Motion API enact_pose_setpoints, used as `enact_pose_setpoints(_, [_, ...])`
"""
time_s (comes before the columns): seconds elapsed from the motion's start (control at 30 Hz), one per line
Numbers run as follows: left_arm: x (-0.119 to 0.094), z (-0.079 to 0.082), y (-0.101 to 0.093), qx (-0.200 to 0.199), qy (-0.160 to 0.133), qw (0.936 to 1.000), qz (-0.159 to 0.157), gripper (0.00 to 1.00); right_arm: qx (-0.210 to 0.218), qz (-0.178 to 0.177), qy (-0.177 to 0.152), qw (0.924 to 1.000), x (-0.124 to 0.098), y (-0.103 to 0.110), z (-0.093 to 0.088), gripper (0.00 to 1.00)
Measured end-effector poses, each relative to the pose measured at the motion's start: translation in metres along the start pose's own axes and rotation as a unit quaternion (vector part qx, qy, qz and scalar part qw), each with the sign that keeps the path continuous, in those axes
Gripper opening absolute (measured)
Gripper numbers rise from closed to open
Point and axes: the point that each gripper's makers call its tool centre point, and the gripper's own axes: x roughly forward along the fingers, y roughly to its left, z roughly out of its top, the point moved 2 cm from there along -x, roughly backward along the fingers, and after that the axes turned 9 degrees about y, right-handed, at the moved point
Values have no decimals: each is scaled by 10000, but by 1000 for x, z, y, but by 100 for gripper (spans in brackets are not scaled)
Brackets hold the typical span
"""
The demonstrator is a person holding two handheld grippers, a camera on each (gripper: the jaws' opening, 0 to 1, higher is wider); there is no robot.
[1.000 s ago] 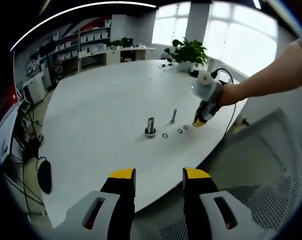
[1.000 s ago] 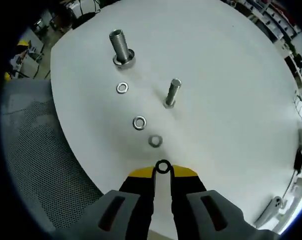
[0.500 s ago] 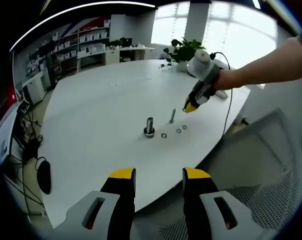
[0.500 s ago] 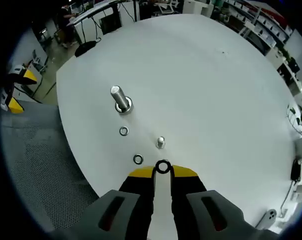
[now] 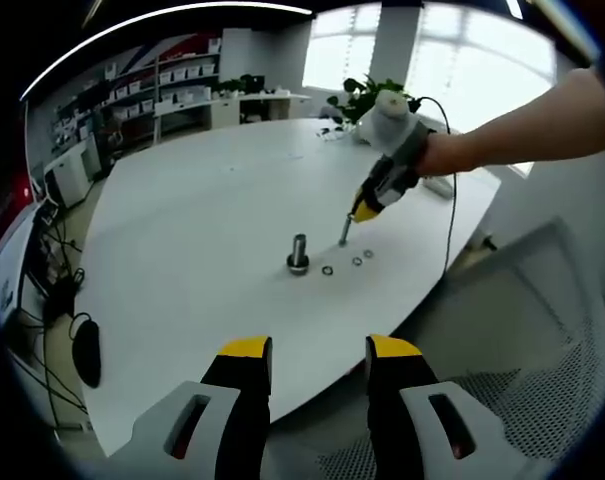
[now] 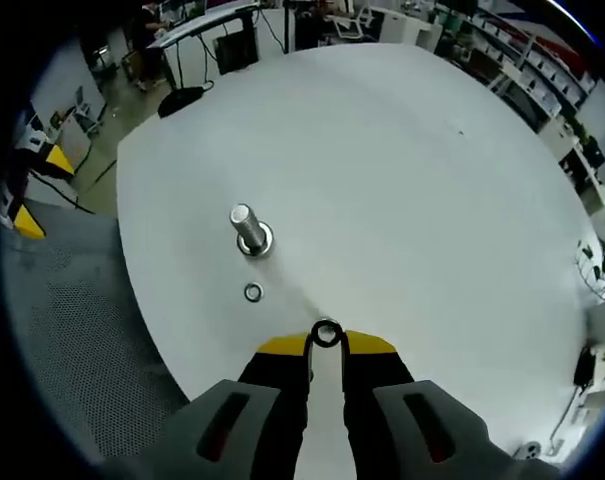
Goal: Place the washer onto the threaded stud by aligning its center hole with the stud, sliding it down to the base, and recovering from edge contact or off-axis alignment until the washer reaches the visible bottom stop.
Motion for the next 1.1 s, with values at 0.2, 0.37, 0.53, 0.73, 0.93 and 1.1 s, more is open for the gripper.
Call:
enact_pose_setpoints(0.2, [1,-1,-1,-8,23,10000,-11,35,-65,-7,159,9999,5,-2,1,13])
enact_pose_setpoints(0.37, [1,-1,-1,7,25,10000,-12,35,-102,16,227,9997,9,-3,2,13])
enact_pose_setpoints(0.53, [0,0,-1,-2,4,10000,-13,35,-146,18,351,9993,15,-4,-1,13])
enact_pose_setpoints(0.73, [0,0,0,-5,10,10000,10,35,-107,43,477,9988,26,-3,-2,13])
enact_pose_setpoints(0.93, [1,-1,0,-5,52,10000,4,35,-199,43,610,9979,35,-4,-2,13])
enact_pose_setpoints(1.1, [1,-3,0,3,73,10000,28,35,-157,70,740,9971,39,6,-7,14])
